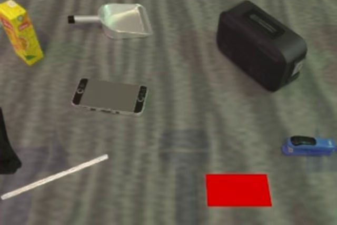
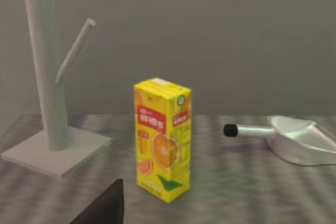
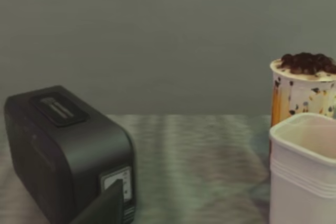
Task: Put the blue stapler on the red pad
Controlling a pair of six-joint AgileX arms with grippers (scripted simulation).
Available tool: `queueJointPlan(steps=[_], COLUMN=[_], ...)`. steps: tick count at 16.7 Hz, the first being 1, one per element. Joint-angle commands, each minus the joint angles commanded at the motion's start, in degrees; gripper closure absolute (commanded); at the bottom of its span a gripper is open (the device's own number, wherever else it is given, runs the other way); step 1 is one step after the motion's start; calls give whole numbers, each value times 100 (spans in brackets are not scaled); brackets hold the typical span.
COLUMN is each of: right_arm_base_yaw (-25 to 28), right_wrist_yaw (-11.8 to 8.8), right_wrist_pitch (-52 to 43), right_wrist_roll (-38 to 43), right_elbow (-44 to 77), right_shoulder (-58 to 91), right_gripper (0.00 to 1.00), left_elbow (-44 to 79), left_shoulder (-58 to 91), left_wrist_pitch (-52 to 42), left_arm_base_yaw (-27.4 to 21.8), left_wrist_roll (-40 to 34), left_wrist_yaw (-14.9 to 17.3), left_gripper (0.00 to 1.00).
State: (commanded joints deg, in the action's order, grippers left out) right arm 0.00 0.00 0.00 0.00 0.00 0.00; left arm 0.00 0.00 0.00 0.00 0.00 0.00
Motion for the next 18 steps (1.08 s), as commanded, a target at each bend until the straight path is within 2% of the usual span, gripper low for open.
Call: queueJointPlan(steps=[4,7,10,18], right_arm_base_yaw=[48,209,440,1189], right_wrist_yaw=[-6,-13,-11,20], right_wrist_pitch=[-143,-676,-1494,-4234], right_wrist_roll=[-162,-765,-1684,-4676], right_elbow=[177,851,1861,5010], right_shoulder=[179,906,2182,6860], right_gripper=[0,0,0,0], left_elbow=[0,0,0,0], left_shoulder=[0,0,0,0], left_wrist_pitch=[0,0,0,0], left_arm_base_yaw=[0,0,0,0], left_wrist_roll=[0,0,0,0], left_wrist_yaw=[0,0,0,0], left_gripper=[0,0,0,0])
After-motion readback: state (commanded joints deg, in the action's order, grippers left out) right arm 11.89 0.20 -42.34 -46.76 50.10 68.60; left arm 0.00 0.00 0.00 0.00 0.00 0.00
